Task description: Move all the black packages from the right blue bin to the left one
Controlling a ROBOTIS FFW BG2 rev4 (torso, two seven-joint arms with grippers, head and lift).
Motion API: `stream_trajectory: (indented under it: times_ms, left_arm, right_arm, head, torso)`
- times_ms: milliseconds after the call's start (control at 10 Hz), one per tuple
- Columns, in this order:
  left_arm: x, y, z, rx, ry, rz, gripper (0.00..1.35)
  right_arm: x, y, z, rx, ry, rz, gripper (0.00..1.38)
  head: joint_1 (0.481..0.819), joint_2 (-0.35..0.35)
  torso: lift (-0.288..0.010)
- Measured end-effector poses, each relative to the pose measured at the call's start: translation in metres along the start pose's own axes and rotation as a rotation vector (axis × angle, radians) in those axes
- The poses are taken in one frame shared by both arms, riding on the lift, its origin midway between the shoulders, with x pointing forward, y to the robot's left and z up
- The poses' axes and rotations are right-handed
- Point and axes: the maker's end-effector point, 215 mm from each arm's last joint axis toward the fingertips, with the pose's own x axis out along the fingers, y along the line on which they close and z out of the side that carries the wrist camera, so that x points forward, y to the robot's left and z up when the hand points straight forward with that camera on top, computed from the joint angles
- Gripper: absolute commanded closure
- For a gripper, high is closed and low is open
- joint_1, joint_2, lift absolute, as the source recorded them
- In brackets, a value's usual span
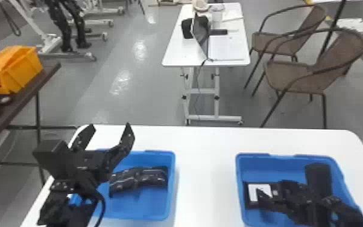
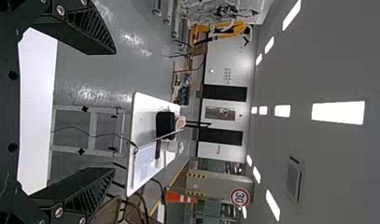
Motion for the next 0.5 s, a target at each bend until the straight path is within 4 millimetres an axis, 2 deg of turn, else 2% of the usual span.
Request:
stream_trajectory:
  times_ms: [200, 300, 400, 500]
  left_arm:
    - [0.001, 0.0, 0.0, 0.0, 0.0, -0.001, 0.13]
    - [0.001, 0.0, 0.0, 0.0, 0.001, -0.001, 0.13]
    - [0.001, 0.0, 0.0, -0.002, 0.002, -0.001, 0.13]
    - [0.001, 0.0, 0.0, -0.004, 0.004, -0.002, 0.13]
  right_arm:
    - [0.0, -0.004, -0.011, -0.01, 0.031, -0.011, 0.13]
    - [0.0, -0.007, -0.019, -0.008, 0.05, -0.014, 0.18]
    - [0.004, -0.008, -0.026, -0.002, 0.068, -0.008, 0.5]
    - [0.008, -0.005, -0.03, 0.001, 0.079, 0.01, 0.99]
  head:
    - [0.695, 0.119]
    - [0.695, 0.117]
    - [0.695, 0.115]
    - [0.695, 0.118]
  torso:
    - [-0.039]
    - [-0.039]
    - [-0.039]
    - [-0.039]
